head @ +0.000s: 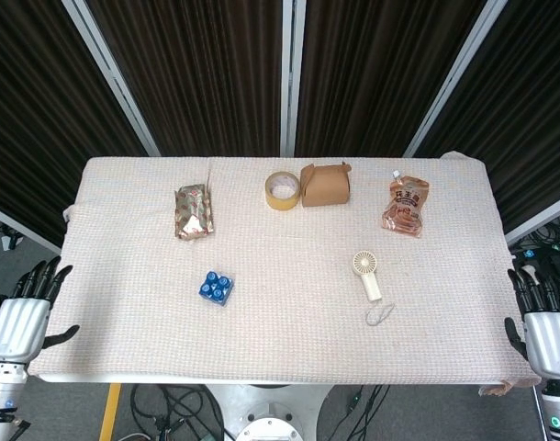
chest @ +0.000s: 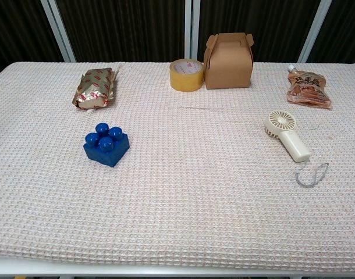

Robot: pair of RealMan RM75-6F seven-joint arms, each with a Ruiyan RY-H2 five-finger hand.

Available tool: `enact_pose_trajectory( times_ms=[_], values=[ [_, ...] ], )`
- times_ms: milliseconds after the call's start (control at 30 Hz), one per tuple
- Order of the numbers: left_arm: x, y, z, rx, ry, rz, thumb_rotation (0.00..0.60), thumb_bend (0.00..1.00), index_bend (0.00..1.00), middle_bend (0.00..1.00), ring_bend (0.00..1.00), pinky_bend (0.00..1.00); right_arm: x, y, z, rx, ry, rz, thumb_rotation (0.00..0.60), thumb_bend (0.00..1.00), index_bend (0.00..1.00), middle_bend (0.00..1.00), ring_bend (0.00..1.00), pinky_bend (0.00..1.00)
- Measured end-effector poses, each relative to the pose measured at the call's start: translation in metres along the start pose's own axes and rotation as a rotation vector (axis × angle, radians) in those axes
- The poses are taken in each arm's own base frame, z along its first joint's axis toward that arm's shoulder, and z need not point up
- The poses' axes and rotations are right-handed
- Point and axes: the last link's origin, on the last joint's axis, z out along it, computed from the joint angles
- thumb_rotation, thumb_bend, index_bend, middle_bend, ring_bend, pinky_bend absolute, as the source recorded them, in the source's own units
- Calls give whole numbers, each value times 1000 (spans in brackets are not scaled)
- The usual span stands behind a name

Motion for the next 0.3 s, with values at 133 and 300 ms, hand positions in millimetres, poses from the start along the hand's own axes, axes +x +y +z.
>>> enact_pose_trajectory(
  times_ms=[133,300],
  values=[
    [-2,-1,-3,1,4,-16,600,0,90,0,0,141,0,0,-3,-3,-8,6,600,110,0,0,0,0],
    [-7,-1,-6,3,-3,-27,600,0,90,0,0,141,1,1,-5,-21,-44,11,600,103,0,0,0,0]
  ],
)
